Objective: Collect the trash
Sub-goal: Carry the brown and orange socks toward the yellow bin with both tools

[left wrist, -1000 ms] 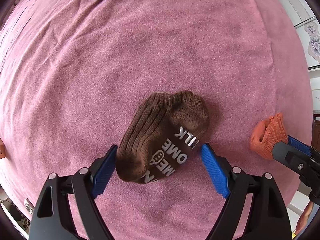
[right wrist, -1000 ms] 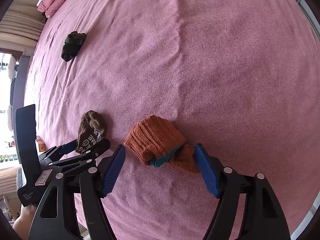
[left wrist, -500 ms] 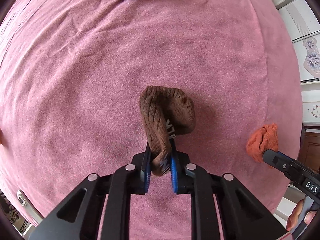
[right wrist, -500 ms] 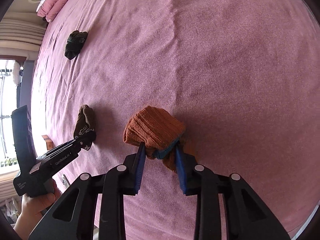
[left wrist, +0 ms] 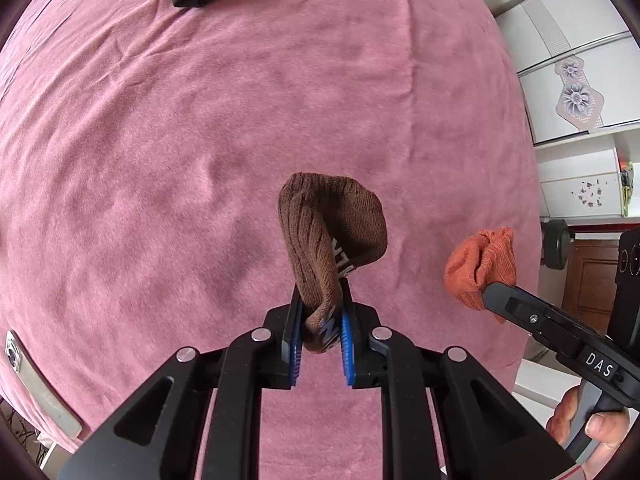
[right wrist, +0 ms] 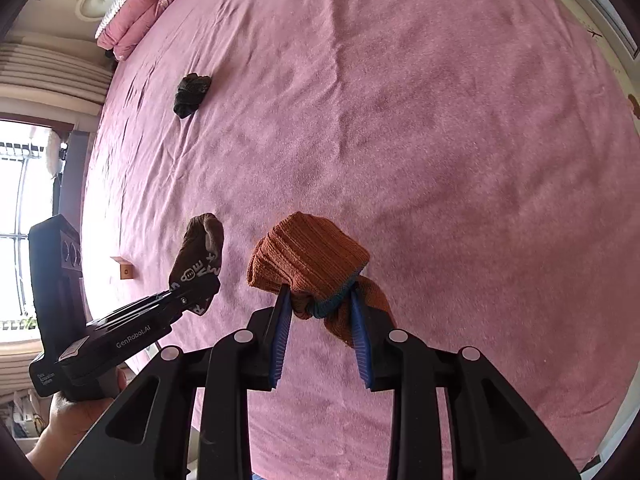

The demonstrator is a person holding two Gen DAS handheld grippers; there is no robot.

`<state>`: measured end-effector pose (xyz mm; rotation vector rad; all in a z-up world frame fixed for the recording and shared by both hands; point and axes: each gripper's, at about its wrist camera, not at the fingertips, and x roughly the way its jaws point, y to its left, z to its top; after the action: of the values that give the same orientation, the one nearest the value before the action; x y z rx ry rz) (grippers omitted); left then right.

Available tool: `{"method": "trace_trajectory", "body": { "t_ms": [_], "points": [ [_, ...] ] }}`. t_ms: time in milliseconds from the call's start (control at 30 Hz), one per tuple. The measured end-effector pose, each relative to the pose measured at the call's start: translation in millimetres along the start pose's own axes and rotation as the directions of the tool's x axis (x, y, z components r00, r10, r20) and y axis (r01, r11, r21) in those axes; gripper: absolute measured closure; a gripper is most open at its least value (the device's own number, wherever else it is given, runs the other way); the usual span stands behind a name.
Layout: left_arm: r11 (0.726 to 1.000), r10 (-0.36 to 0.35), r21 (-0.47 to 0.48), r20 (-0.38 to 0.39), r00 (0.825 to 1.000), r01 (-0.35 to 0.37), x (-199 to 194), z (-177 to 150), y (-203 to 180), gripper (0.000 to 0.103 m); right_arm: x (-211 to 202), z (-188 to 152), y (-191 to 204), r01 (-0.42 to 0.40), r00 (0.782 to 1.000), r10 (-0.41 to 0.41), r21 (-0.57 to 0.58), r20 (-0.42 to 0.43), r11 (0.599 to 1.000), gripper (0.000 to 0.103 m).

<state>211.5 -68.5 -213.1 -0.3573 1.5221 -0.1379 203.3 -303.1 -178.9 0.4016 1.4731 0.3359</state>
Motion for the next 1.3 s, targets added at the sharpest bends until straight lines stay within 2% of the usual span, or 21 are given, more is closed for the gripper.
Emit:
{"method": "trace_trajectory", "body": {
  "t_ms": [267, 533, 733, 1067, 1300],
  "points": [
    [0.992, -0.030, 0.119, -0.016, 0.999, 0.032, -1.7, -49.0, -68.3, 0.087, -45.2, -50.7, -30.7, -0.005, 0.997, 0.002, 0.050, 0.074, 0.999, 0.075],
    [0.964, -0.044, 0.258, -0.056, 0.997, 0.058, 5.1, -96.1, -138.1, 0.087, -81.8, -92.4, -78.0, -0.011, 0.990, -0.010, 0.142, 0.141, 0.990, 0.075],
    [0.942, -0.040, 0.330, -0.074, 0.996, 0.062, 17.1, -110.1, -182.6, 0.087, -106.5, -115.4, -121.9, -0.012, 0.982, -0.030, 0.220, 0.186, 0.976, 0.075],
    [0.898, -0.060, 0.428, -0.116, 0.991, 0.104, 49.9, -129.0, -282.0, 0.087, -152.0, -134.6, -213.1, -0.019, 0.964, -0.073, 0.339, 0.255, 0.940, 0.075],
    [0.852, -0.052, 0.509, -0.155, 0.987, 0.124, 81.1, -137.2, -358.8, 0.087, -182.8, -141.2, -281.6, -0.039, 0.947, -0.105, 0.434, 0.304, 0.900, 0.075]
  ]
}}
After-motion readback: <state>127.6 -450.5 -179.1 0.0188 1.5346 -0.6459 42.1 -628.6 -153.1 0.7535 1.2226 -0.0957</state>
